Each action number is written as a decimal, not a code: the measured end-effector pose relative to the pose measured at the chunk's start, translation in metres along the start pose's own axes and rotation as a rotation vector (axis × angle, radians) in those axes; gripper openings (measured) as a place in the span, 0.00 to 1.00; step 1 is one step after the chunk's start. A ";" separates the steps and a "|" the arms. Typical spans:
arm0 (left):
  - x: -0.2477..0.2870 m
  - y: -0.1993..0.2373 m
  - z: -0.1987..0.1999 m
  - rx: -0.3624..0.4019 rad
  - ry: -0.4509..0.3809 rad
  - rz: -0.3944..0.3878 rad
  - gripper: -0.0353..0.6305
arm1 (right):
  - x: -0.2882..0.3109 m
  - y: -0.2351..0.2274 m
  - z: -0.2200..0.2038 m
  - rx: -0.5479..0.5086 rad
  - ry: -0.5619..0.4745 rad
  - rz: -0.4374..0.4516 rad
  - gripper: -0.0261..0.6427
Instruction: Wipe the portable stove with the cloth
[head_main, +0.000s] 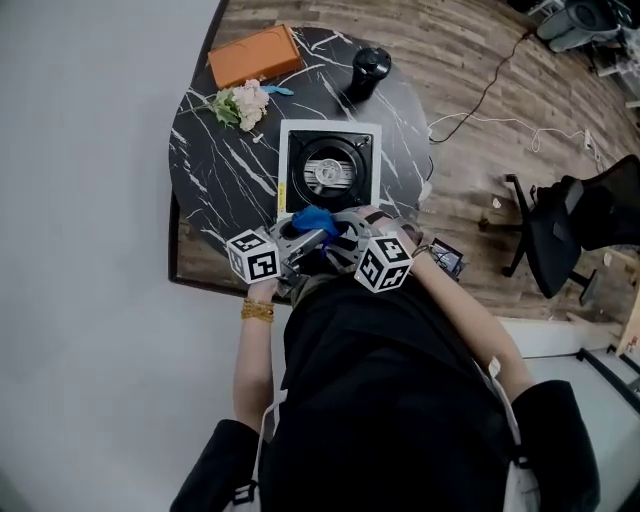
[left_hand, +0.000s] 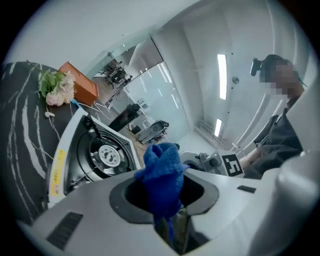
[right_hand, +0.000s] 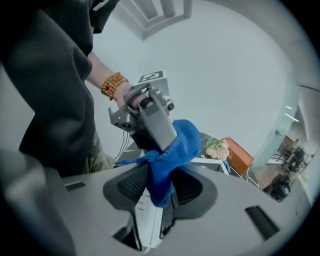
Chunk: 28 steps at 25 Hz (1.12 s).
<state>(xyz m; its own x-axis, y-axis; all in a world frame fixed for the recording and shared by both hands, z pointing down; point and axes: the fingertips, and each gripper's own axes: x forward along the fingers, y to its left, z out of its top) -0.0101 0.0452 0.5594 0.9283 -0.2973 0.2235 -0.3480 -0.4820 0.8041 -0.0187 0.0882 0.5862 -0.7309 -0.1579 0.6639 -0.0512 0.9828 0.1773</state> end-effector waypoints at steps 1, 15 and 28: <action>-0.006 0.011 -0.002 0.015 0.024 0.065 0.19 | -0.002 -0.001 -0.009 0.006 0.020 -0.007 0.24; 0.007 0.115 -0.044 0.423 0.524 0.652 0.14 | -0.065 -0.039 -0.144 0.487 0.226 -0.246 0.23; 0.073 0.093 -0.052 0.437 0.651 0.542 0.14 | -0.056 -0.031 -0.127 0.521 0.187 -0.233 0.23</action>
<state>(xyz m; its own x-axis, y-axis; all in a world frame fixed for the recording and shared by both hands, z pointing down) 0.0321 0.0219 0.6791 0.4713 -0.1172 0.8741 -0.6484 -0.7179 0.2534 0.1098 0.0547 0.6358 -0.5308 -0.3425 0.7752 -0.5572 0.8302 -0.0148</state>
